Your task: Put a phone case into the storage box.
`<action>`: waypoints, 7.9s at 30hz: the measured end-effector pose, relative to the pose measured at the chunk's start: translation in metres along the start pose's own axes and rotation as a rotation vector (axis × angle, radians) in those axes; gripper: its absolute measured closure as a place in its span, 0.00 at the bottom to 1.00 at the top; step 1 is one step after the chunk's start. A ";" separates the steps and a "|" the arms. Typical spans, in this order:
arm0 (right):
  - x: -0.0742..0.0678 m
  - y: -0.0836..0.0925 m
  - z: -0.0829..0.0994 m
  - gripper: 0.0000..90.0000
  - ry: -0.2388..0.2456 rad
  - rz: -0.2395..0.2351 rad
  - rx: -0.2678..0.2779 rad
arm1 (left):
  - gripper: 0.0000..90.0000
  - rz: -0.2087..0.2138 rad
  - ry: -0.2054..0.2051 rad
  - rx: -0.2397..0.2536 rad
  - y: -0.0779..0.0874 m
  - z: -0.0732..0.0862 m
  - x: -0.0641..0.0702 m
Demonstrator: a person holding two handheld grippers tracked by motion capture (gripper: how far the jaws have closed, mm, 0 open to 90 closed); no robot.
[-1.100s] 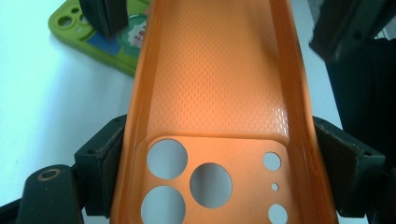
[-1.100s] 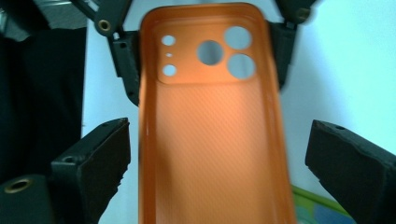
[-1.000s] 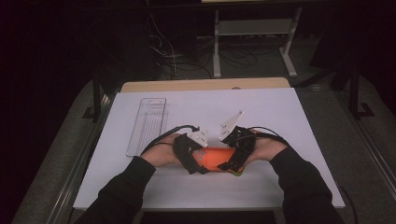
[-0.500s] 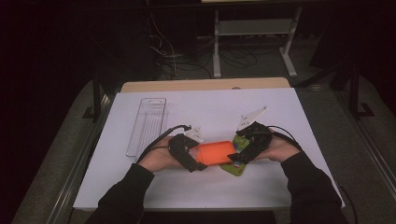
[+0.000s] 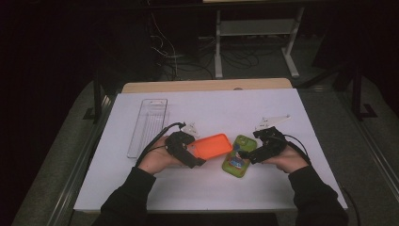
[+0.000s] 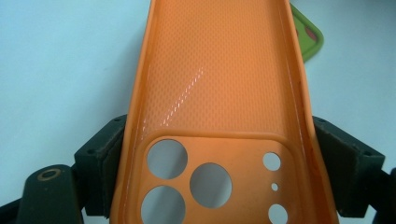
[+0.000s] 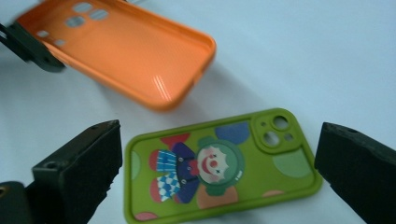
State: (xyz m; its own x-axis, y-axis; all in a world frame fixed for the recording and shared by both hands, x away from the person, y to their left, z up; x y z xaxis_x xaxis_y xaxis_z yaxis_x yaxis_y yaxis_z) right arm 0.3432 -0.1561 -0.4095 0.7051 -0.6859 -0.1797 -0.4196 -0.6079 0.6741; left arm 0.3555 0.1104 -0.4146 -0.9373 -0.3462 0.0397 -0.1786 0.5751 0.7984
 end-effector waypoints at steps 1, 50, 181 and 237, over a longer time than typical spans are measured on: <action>0.000 0.000 0.001 0.00 -0.001 0.014 0.002 | 0.17 -0.012 0.012 0.001 0.002 0.000 -0.001; -0.023 -0.028 0.014 0.00 0.246 0.290 0.094 | 0.17 -0.057 0.082 0.022 0.006 0.007 0.002; -0.102 -0.083 0.003 0.84 1.282 0.721 0.134 | 0.17 -0.050 0.086 0.011 0.013 0.001 0.003; -0.061 -0.060 -0.008 0.86 0.659 0.499 0.152 | 0.00 -0.087 0.064 0.047 0.026 0.011 -0.005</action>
State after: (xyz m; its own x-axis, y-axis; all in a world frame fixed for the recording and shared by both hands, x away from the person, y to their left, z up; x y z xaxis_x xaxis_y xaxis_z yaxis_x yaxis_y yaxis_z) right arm 0.3300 -0.0748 -0.4328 0.5860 -0.5437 0.6009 -0.8101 -0.3745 0.4511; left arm 0.3523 0.1356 -0.4005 -0.8970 -0.4420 0.0103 -0.2740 0.5741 0.7716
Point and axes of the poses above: each handheld gripper's, and its own axes: y roughly backward along the jaws, z roughly out of its underside, x roughly to its right, the point moved 3 cm from there along -y, roughly forward along the jaws, and after that the axes turned 4 degrees about -y, right-handed, at the moved point
